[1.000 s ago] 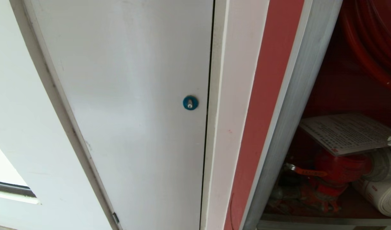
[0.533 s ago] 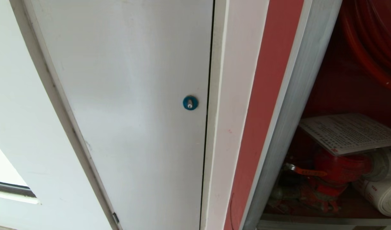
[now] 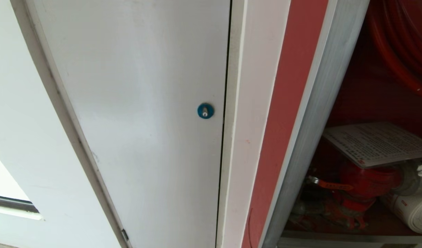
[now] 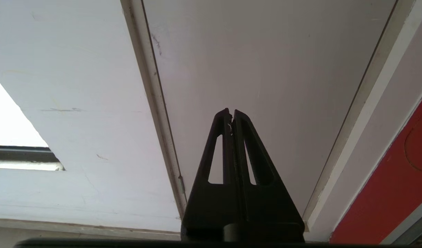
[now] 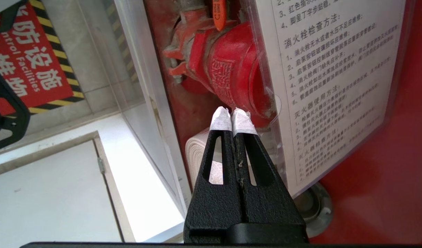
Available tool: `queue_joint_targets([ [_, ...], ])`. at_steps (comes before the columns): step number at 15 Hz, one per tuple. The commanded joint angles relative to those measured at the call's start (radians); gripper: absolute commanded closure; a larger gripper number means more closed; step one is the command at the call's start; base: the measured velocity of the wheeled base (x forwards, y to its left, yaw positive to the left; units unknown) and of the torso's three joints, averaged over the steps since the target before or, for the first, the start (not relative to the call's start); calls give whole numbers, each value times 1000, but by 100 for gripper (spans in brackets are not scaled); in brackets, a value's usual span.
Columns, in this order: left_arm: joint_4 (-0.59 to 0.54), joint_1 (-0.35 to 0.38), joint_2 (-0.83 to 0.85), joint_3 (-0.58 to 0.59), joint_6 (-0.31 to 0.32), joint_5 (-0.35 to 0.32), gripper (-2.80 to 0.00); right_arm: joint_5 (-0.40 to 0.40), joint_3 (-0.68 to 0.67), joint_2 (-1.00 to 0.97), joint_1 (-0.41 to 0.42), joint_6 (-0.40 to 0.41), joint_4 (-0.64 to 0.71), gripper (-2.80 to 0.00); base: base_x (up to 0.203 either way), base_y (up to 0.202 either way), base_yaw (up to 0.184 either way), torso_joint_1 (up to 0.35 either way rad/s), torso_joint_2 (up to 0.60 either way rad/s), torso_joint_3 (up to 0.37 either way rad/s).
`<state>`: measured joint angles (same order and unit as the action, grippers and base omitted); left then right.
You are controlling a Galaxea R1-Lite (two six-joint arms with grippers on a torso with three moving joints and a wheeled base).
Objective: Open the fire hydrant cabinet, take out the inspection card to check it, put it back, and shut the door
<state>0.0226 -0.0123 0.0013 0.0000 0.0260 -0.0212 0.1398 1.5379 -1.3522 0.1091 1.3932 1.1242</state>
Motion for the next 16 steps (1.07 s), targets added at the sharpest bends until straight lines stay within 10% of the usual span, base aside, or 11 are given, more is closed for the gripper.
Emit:
queue_joint_targets([
  [1,0,0,0,14,0,0,0,13,4,-24,1,6,-9,0,0,0,0,0,0,0],
  [16,0,0,0,14,0,0,0,37,63,-78,1,-75,-54,0,0,0,0,0,0,0],
])
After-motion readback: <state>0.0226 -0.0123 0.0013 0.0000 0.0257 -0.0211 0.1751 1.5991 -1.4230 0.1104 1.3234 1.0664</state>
